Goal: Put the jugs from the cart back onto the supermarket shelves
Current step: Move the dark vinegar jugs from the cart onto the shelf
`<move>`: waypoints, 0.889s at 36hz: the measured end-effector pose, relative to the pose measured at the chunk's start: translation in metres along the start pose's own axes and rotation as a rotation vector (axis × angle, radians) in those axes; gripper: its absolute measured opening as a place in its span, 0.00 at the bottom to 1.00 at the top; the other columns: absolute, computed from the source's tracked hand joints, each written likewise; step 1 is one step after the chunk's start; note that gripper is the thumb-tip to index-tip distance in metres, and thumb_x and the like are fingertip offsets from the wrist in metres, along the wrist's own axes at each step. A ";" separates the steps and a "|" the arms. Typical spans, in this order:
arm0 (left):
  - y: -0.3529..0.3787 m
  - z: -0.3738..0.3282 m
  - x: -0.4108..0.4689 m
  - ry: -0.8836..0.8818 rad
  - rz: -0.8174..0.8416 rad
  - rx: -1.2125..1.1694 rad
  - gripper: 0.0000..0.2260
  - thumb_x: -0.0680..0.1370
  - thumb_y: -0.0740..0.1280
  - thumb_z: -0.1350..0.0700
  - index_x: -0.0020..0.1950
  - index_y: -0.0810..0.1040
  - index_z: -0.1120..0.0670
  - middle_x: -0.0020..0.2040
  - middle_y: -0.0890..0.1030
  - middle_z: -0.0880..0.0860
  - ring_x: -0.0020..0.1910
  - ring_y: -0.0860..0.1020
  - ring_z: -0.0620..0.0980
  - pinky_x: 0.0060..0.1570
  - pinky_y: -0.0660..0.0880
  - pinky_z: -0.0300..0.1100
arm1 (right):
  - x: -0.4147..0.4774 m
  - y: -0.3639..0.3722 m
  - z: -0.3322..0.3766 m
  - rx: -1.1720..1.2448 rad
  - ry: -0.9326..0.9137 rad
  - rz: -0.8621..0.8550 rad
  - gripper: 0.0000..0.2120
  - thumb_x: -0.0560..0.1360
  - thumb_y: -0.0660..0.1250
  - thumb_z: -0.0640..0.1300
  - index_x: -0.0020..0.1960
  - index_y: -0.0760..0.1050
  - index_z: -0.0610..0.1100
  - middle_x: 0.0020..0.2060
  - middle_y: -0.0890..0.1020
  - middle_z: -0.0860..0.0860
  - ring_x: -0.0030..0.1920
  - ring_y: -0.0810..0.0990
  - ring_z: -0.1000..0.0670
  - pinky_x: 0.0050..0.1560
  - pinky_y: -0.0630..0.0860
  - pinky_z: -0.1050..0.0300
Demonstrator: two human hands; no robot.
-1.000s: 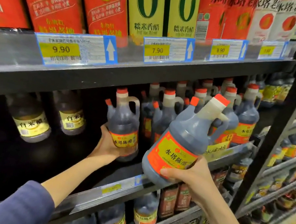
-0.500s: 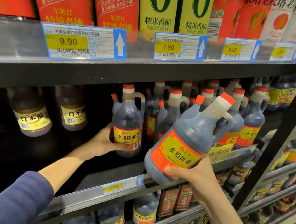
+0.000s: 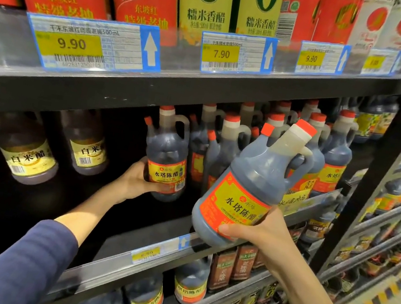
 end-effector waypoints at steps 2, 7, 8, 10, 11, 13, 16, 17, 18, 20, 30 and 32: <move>-0.001 0.003 0.001 -0.018 -0.042 -0.023 0.33 0.64 0.78 0.66 0.66 0.69 0.58 0.56 0.80 0.52 0.53 0.79 0.43 0.46 0.75 0.27 | -0.001 -0.001 0.001 -0.003 0.001 -0.004 0.31 0.50 0.80 0.35 0.52 0.77 0.42 0.42 0.86 0.48 0.44 0.85 0.50 0.40 0.80 0.61; -0.003 0.000 -0.002 -0.052 -0.144 -0.112 0.51 0.49 0.84 0.45 0.66 0.70 0.62 0.57 0.80 0.55 0.53 0.80 0.48 0.56 0.77 0.42 | -0.002 0.001 0.005 -0.016 -0.003 0.020 0.28 0.52 0.78 0.34 0.52 0.77 0.43 0.43 0.86 0.49 0.45 0.85 0.51 0.41 0.79 0.62; -0.004 0.002 -0.001 -0.048 -0.141 -0.118 0.56 0.43 0.81 0.38 0.66 0.70 0.61 0.56 0.81 0.54 0.53 0.80 0.49 0.56 0.77 0.44 | -0.002 0.001 0.005 -0.022 -0.003 0.022 0.29 0.52 0.78 0.34 0.52 0.77 0.43 0.43 0.86 0.48 0.45 0.85 0.51 0.41 0.79 0.62; -0.006 0.009 0.002 -0.048 -0.121 -0.122 0.59 0.40 0.80 0.34 0.66 0.71 0.60 0.56 0.81 0.54 0.55 0.80 0.50 0.57 0.76 0.46 | -0.001 0.000 0.005 -0.041 -0.003 0.020 0.32 0.50 0.80 0.37 0.53 0.77 0.42 0.44 0.86 0.48 0.46 0.85 0.50 0.42 0.79 0.61; -0.007 0.009 0.003 -0.059 -0.105 -0.110 0.59 0.40 0.81 0.36 0.66 0.71 0.60 0.57 0.81 0.55 0.55 0.80 0.51 0.58 0.76 0.48 | 0.000 0.001 0.005 -0.047 -0.001 0.020 0.34 0.49 0.81 0.39 0.54 0.77 0.41 0.44 0.86 0.47 0.46 0.85 0.50 0.42 0.80 0.61; -0.008 0.009 0.003 -0.071 -0.081 -0.077 0.55 0.44 0.81 0.40 0.66 0.71 0.59 0.57 0.81 0.55 0.56 0.80 0.51 0.60 0.76 0.51 | 0.000 0.001 0.004 -0.049 0.003 0.022 0.36 0.47 0.81 0.43 0.54 0.77 0.41 0.45 0.86 0.46 0.47 0.84 0.49 0.42 0.80 0.61; -0.009 0.006 0.003 -0.059 -0.056 -0.063 0.55 0.43 0.81 0.38 0.66 0.72 0.58 0.56 0.82 0.53 0.56 0.80 0.49 0.58 0.76 0.47 | 0.001 0.002 0.004 -0.052 0.004 0.030 0.35 0.47 0.80 0.43 0.53 0.78 0.40 0.45 0.86 0.46 0.47 0.85 0.49 0.42 0.79 0.61; -0.008 0.005 0.004 -0.052 -0.055 -0.069 0.56 0.43 0.81 0.36 0.66 0.72 0.58 0.56 0.82 0.53 0.55 0.80 0.48 0.57 0.77 0.45 | 0.001 0.002 0.004 -0.054 0.006 0.032 0.35 0.47 0.80 0.43 0.53 0.78 0.40 0.45 0.86 0.46 0.47 0.85 0.49 0.42 0.79 0.61; -0.008 0.004 0.003 -0.050 -0.056 -0.073 0.55 0.44 0.81 0.37 0.66 0.71 0.59 0.56 0.82 0.53 0.55 0.80 0.48 0.56 0.77 0.43 | 0.002 0.002 0.004 -0.056 0.008 0.033 0.35 0.47 0.80 0.43 0.53 0.78 0.40 0.44 0.86 0.46 0.46 0.85 0.49 0.42 0.79 0.61; -0.006 0.007 0.002 -0.059 -0.060 -0.076 0.50 0.50 0.84 0.46 0.67 0.70 0.60 0.57 0.81 0.55 0.55 0.80 0.48 0.57 0.78 0.46 | 0.002 0.001 0.003 -0.061 0.013 0.033 0.35 0.47 0.80 0.43 0.54 0.77 0.40 0.45 0.86 0.46 0.47 0.85 0.49 0.42 0.79 0.61; -0.006 -0.017 -0.019 -0.065 -0.173 -0.143 0.57 0.47 0.83 0.40 0.72 0.65 0.54 0.64 0.78 0.51 0.62 0.76 0.48 0.63 0.73 0.49 | 0.003 -0.002 0.000 -0.091 0.030 0.030 0.37 0.49 0.82 0.40 0.57 0.76 0.40 0.46 0.85 0.46 0.48 0.84 0.49 0.44 0.80 0.60; -0.004 -0.030 -0.039 -0.017 -0.291 -0.209 0.49 0.57 0.83 0.49 0.73 0.64 0.56 0.67 0.74 0.48 0.65 0.72 0.44 0.62 0.70 0.39 | 0.004 -0.003 0.000 -0.095 0.022 0.028 0.34 0.50 0.81 0.37 0.56 0.76 0.39 0.45 0.86 0.46 0.47 0.85 0.49 0.42 0.79 0.61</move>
Point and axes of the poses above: each hand's wrist, its own x-axis towards the middle knuckle, its own y-axis out of the palm, z = x × y, the point moved 9 cm from there along x, towards the middle knuckle
